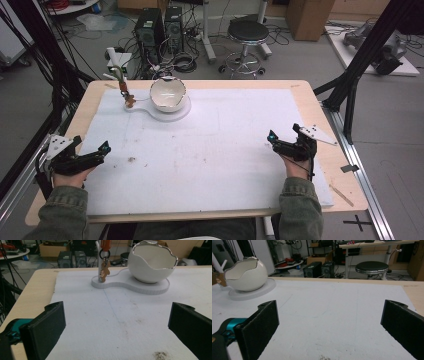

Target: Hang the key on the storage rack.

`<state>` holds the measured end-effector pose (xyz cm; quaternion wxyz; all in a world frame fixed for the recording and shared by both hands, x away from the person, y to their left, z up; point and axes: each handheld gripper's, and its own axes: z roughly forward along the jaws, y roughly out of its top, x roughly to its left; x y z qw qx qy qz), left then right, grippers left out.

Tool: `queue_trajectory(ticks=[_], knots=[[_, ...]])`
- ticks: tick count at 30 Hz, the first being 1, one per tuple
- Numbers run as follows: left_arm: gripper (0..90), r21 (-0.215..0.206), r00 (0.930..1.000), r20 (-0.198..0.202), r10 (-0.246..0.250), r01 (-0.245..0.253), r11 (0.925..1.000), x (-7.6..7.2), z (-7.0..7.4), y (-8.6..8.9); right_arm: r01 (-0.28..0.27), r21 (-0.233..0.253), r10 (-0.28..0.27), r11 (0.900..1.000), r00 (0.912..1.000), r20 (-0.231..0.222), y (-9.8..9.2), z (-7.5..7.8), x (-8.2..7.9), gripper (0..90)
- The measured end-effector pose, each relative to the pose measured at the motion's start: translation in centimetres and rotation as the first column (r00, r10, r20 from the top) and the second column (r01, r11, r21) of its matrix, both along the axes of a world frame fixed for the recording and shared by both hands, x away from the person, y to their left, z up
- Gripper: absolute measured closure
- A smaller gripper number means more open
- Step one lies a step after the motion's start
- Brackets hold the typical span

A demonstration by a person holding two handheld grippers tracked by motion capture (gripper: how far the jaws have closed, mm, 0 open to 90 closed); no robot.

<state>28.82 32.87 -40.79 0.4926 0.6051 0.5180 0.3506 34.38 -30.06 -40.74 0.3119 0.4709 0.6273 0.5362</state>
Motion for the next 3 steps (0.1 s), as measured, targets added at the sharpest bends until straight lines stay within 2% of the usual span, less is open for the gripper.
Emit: queue_trajectory(ticks=[3], knots=[[1.6,-0.011,1.0,0.001,-0.006,0.006,0.9999,0.05,0.03,-0.05,-0.005,-0.005,0.005,1.0,1.0,-0.003,0.07,-0.02,0.02,0.6]])
